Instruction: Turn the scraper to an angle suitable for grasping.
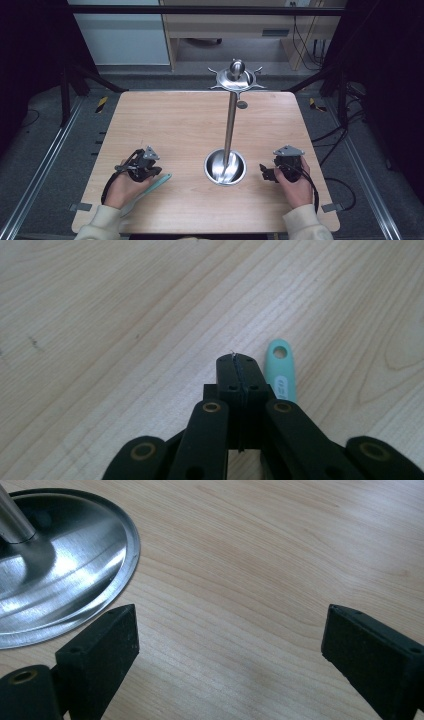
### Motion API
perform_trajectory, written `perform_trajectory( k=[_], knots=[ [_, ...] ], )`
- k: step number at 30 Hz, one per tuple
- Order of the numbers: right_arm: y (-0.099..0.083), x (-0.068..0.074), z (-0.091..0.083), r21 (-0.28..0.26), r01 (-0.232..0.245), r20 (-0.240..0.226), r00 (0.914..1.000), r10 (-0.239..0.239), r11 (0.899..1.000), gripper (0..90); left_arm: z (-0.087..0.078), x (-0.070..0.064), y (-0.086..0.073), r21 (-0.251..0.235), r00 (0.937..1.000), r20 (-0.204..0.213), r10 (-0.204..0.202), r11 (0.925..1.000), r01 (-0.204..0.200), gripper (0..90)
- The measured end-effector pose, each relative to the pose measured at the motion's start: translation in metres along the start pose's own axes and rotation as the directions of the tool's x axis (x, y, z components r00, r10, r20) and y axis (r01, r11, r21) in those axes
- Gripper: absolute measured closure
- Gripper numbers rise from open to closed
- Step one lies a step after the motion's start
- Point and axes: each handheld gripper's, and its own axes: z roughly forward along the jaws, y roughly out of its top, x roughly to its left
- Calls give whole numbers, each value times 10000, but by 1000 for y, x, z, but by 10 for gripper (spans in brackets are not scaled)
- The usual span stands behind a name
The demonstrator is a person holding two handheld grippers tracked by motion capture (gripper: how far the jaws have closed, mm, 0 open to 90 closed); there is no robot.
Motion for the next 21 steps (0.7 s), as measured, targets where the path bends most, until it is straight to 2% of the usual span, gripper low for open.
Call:
perform_trajectory(
  k=[13,14,18,21],
  knots=[
    [0,0,1,-3,74,-30,10000,-74,10000,86,6,-8,0,520,9992,232,336,9980,-348,900],
    [0,0,1,3,84,-29,10000,-84,10000,86,6,-11,1,554,9975,503,493,9971,-521,900],
    [-1,0,0,28,19,4,10000,-19,10000,86,5,-24,4,798,9954,382,876,9927,-904,900],
    [-1,0,0,7,31,14,10000,-31,10000,86,5,-30,6,896,9927,531,1081,9896,-1126,900]
  ],
)
